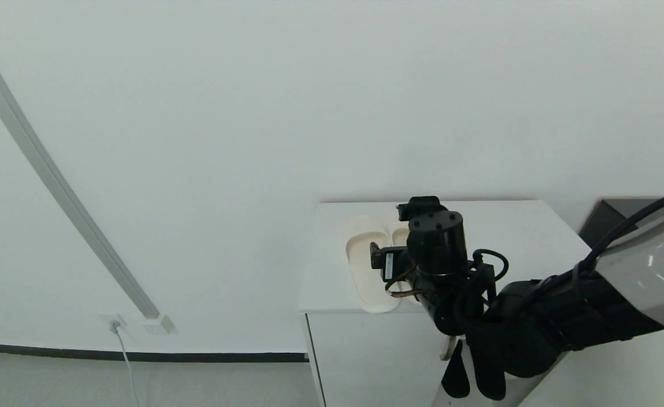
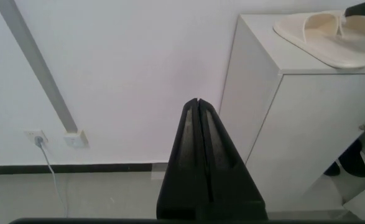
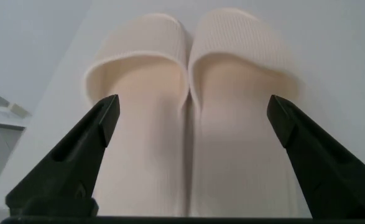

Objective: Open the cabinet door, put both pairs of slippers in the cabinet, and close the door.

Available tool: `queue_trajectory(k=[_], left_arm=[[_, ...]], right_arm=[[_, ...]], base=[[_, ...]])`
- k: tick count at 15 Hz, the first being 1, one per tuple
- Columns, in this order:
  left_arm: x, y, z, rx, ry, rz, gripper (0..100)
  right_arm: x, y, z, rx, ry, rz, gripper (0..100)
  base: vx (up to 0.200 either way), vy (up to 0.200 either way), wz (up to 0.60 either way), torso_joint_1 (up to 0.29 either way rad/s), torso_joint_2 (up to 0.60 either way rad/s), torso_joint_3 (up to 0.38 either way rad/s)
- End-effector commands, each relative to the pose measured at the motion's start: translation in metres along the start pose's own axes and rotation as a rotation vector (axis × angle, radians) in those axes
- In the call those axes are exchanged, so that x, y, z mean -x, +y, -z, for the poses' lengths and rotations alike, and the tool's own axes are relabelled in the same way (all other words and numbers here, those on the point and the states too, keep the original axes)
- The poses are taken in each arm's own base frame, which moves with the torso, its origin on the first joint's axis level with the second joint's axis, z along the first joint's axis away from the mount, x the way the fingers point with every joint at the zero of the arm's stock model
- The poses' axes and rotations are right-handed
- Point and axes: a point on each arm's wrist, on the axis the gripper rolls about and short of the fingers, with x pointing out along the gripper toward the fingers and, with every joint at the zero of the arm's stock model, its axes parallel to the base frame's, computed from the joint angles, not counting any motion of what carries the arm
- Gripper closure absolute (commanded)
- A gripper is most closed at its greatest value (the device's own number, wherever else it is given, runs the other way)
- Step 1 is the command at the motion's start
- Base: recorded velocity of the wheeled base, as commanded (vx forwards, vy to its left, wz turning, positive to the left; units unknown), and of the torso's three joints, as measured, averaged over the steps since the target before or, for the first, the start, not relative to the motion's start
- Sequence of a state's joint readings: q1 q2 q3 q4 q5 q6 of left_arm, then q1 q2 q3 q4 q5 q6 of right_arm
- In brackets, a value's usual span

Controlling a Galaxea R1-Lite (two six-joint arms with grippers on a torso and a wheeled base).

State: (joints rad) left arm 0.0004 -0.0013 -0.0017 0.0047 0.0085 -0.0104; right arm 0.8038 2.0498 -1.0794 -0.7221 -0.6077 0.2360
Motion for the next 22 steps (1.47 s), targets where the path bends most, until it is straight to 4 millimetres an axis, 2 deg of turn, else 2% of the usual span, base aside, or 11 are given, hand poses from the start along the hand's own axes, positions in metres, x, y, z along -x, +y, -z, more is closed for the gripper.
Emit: queue_trajectory(k=[1, 4, 6, 11, 14, 15, 22], left_arm=[[0.0, 0.0, 0.0, 0.0, 0.001, -0.002, 100], [0.0, 0.0, 0.0, 0.002, 0.001, -0.003, 100], [0.0, 0.0, 0.0, 0.005, 0.001, -0.005, 100], [0.0, 0.0, 0.0, 0.003, 0.001, -0.005, 100], [0.0, 0.0, 0.0, 0.003, 0.001, -0.005, 100], [0.0, 0.0, 0.0, 0.005, 0.001, -0.005, 100], [0.0, 0.0, 0.0, 0.005, 0.001, -0.005, 100]], right_arm=[[-0.01, 0.004, 0.026, 0.032, 0.041, 0.002, 0], [-0.025, 0.007, 0.034, 0.025, 0.041, -0.033, 0], [-0.046, 0.003, 0.037, 0.042, 0.022, -0.019, 0], [-0.083, 0.0, 0.033, 0.053, -0.034, 0.013, 0], [-0.094, 0.001, 0.025, 0.069, -0.067, 0.02, 0], [-0.094, 0.001, 0.025, 0.069, -0.067, 0.02, 100], [-0.092, 0.002, 0.023, 0.065, -0.073, 0.017, 100]], base=[[0.0, 0.0, 0.0, 0.0, 0.0, 0.0], [0.0, 0.0, 0.0, 0.0, 0.0, 0.0], [0.0, 0.0, 0.0, 0.0, 0.0, 0.0], [0.0, 0.0, 0.0, 0.0, 0.0, 0.0], [0.0, 0.0, 0.0, 0.0, 0.0, 0.0], [0.0, 0.0, 0.0, 0.0, 0.0, 0.0], [0.0, 0.0, 0.0, 0.0, 0.0, 0.0]])
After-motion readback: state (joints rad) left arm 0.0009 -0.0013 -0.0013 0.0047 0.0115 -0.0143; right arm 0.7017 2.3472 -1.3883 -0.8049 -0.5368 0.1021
